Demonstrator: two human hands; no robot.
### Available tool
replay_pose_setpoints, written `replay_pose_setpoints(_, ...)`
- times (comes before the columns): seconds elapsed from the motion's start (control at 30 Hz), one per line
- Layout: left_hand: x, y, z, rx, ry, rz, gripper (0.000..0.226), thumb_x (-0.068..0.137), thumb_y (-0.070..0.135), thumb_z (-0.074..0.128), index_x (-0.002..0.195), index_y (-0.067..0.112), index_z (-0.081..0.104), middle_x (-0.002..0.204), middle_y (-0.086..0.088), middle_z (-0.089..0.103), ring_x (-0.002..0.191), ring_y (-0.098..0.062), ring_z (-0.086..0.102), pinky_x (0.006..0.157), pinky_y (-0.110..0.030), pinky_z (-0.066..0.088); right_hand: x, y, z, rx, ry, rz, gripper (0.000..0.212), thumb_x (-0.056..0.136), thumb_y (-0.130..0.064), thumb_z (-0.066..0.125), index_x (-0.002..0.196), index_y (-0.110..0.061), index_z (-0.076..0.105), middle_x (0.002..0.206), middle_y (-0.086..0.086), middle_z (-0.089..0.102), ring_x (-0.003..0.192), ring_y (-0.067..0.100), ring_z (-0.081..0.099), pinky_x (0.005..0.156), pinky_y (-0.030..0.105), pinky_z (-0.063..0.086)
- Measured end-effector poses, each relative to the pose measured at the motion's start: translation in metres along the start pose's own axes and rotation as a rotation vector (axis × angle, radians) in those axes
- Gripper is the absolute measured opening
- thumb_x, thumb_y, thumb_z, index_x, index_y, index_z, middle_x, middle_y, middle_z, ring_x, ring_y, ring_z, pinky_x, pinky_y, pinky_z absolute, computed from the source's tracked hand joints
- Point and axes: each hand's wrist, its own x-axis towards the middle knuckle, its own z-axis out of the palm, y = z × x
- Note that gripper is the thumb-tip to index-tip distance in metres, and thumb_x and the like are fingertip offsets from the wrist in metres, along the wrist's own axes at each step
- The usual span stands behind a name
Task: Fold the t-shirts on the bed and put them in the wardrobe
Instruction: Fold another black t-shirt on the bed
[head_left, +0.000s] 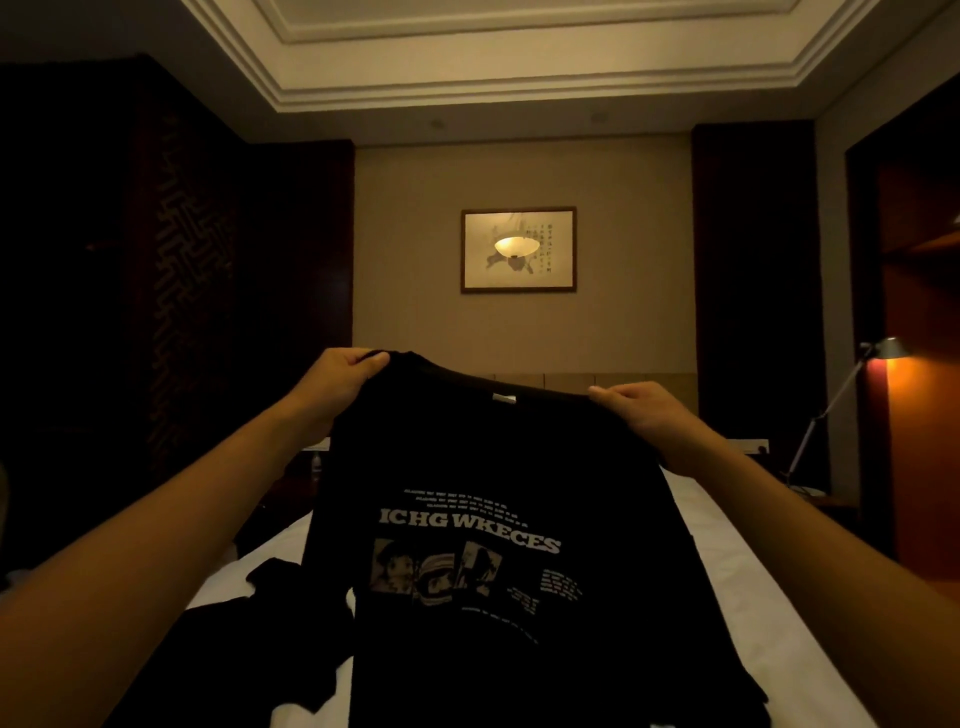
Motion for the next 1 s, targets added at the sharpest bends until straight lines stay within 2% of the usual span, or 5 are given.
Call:
replay_pose_setpoints(0.3,-0.001,-0.003,-0.011,0.02,-0.189,-0.08,0.02,0.101,0.011,0.049,0.103,0.008,0.069,0.074,-0.003,0.069,0.058,-0.009,0.064,0.051,-0.017,0.049,0.025,0.007,0.001,-0.195,0.331,-0.181,0.042,0.105,-0.032,0.039,0.074,-0.006,0.052,0.062,0.01,0.039,0.058,0.023,0.038,0.065,0.036,0.03)
replay_pose_setpoints(0.5,-0.01,-0.001,-0.005,-0.068,-0.192,-0.147,0.02,0.102,0.018,0.05,0.104,0.015,0.07,0.085,-0.004,0.074,0.068,-0.012,0.071,0.057,-0.02,0.056,0.015,0.005,0.002,0.063,0.131,0.064,0.045,0.097,-0.048,0.052,0.081,-0.007,0.063,0.061,0.006,0.046,0.049,0.017,0.047,0.055,0.03,0.035)
replay_pose_setpoints(0.63,-0.013,-0.006,-0.011,0.045,-0.198,-0.143,0.024,0.096,0.028,0.059,0.099,0.008,0.071,0.079,-0.004,0.07,0.065,-0.012,0.068,0.057,-0.021,0.053,0.003,0.006,-0.008,0.082,-0.148,0.183,0.063,0.08,-0.06,0.057,0.097,-0.001,0.071,0.066,0.007,0.058,0.055,0.018,0.056,0.053,0.026,0.046)
replay_pose_setpoints(0.8,-0.015,-0.009,-0.018,0.011,-0.226,-0.118,0.026,0.095,0.026,0.059,0.08,0.014,0.077,0.069,-0.001,0.07,0.06,-0.012,0.067,0.053,-0.02,0.052,0.0,0.015,-0.017,0.168,-0.294,0.131,0.029,0.092,-0.033,0.057,0.087,-0.007,0.066,0.073,0.008,0.061,0.059,0.015,0.062,0.057,0.026,0.053)
replay_pose_setpoints(1.0,-0.013,-0.018,-0.021,-0.011,-0.154,-0.084,0.021,0.101,0.015,0.05,0.099,0.005,0.068,0.062,0.002,0.066,0.049,-0.006,0.06,0.044,-0.016,0.045,-0.002,0.027,-0.02,0.363,-0.423,0.053,0.024,0.097,-0.003,0.046,0.105,0.001,0.068,0.081,0.01,0.071,0.069,0.018,0.068,0.063,0.025,0.057)
